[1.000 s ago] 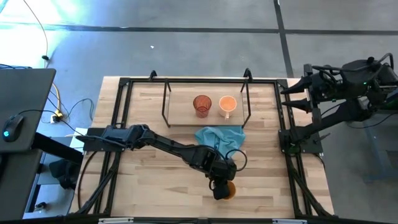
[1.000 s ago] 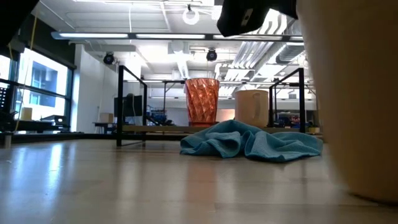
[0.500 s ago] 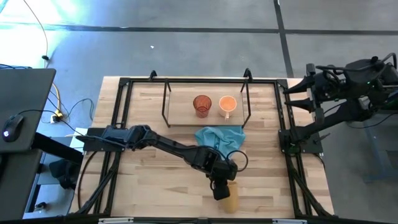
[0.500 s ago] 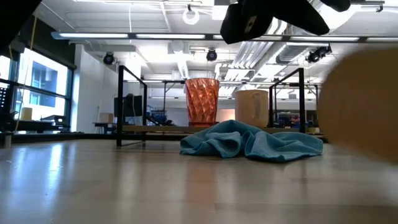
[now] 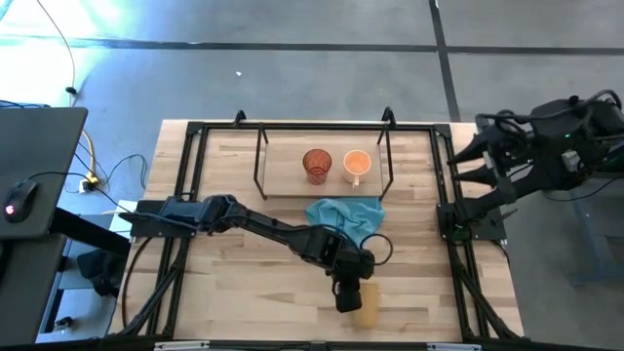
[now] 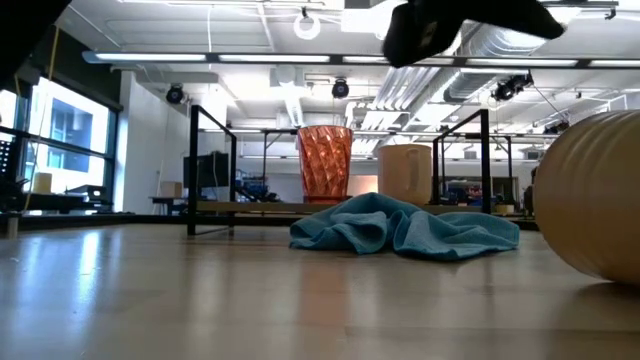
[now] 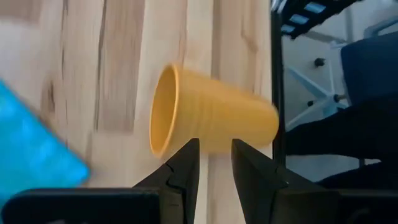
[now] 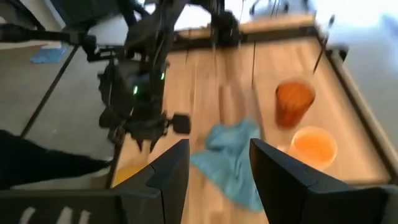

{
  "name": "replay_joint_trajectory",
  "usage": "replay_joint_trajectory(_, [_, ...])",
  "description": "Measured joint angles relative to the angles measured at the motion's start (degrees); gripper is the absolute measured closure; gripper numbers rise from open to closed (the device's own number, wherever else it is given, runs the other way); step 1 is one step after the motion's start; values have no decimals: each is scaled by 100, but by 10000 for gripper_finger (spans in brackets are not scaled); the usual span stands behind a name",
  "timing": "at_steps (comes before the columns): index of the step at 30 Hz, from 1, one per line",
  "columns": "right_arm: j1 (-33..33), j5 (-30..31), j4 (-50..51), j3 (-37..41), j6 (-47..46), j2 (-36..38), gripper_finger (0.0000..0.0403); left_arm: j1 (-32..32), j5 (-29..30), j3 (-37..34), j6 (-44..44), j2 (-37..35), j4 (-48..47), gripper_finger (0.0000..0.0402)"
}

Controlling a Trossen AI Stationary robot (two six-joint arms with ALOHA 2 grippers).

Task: Stack small to large cups/mugs on shelf
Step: Put the yellow cup on the shelf

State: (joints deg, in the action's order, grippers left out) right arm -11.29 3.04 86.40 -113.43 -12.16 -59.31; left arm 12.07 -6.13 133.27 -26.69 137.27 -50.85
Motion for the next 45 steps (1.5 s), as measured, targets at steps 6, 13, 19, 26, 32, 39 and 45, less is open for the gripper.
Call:
replay_joint_trajectory(6, [0, -5, 216, 0, -242, 13, 242, -207, -258, 4, 699, 71, 344, 318])
replay_joint_trajectory(13, [0, -3, 213, 0, -190, 16, 242, -374, -686, -2, 1102, 452, 438, 318])
replay_joint_trajectory(19, [0, -5, 216, 0, -178, 26, 242, -419, -920, -2, 1309, 516, 604, 318])
replay_joint_trajectory(26, [0, -3, 209, 0, -178, 10, 242, -464, -857, 1, 1443, 553, 939, 318])
replay_joint_trajectory(32, [0, -3, 159, 0, -193, 0, 242, -460, -895, 3, 1415, 759, 1183, 318])
replay_joint_trajectory(39, [0, -3, 104, 0, -193, -4, 242, -450, -1174, -7, 1274, 942, 1379, 318])
replay_joint_trajectory(45, [0, -3, 102, 0, -259, -4, 242, -462, -1167, -1, 1230, 999, 1641, 318])
